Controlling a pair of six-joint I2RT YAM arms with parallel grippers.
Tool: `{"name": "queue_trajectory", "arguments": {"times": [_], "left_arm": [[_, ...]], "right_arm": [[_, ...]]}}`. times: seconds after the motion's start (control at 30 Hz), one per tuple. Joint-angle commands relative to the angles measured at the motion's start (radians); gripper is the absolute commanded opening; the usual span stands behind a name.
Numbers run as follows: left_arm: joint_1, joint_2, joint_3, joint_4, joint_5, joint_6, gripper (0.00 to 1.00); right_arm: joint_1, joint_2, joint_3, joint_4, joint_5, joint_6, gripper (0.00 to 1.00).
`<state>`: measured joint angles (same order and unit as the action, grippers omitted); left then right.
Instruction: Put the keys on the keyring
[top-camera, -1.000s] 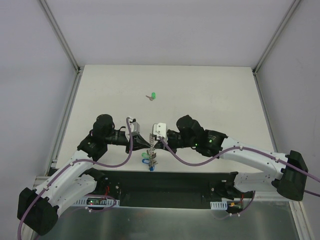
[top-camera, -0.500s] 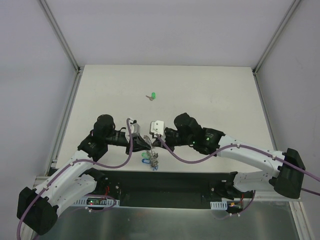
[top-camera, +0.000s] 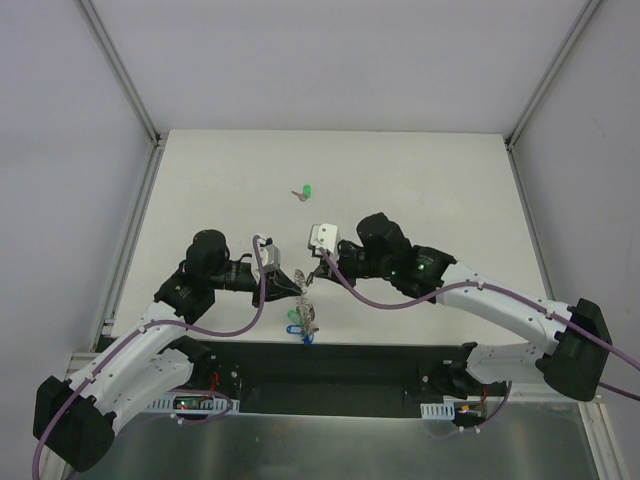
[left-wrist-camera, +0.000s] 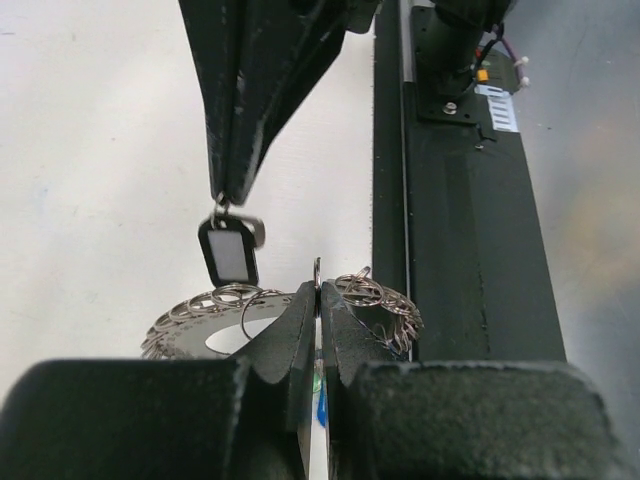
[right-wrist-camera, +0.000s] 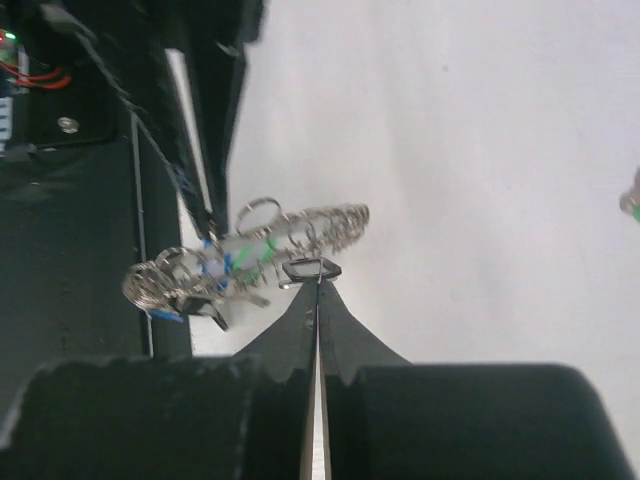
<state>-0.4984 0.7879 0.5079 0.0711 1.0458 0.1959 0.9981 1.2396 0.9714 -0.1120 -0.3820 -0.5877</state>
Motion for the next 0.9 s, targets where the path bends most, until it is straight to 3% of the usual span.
{"name": "queue_trajectory", "arguments": {"times": [0.0, 0.17, 0.47, 0.87], "left_arm": [[-0.008, -0.052, 0.020, 0.064, -0.069, -0.001, 0.00], [-0.006, -0.105, 0.011, 0.041, -0.182, -0.003, 0.00], [-0.006, -0.187, 0.001, -0.033, -0.444, -0.032, 0.00], [-0.006, -0.271, 0.027, -0.134, -0.556, -0.033, 0.00]], "right_arm": [[-0.052, -0.051, 0.001, -0.109, 0.110, 0.025, 0.01], [-0.140, -0.066, -0.016, -0.291, 0.210, 0.075, 0.01], [-0.234, 0.052, 0.070, -0.658, 0.641, 0.127, 0.01], [-0.230, 0.440, 0.230, -0.660, 0.545, 0.060, 0.01]]}}
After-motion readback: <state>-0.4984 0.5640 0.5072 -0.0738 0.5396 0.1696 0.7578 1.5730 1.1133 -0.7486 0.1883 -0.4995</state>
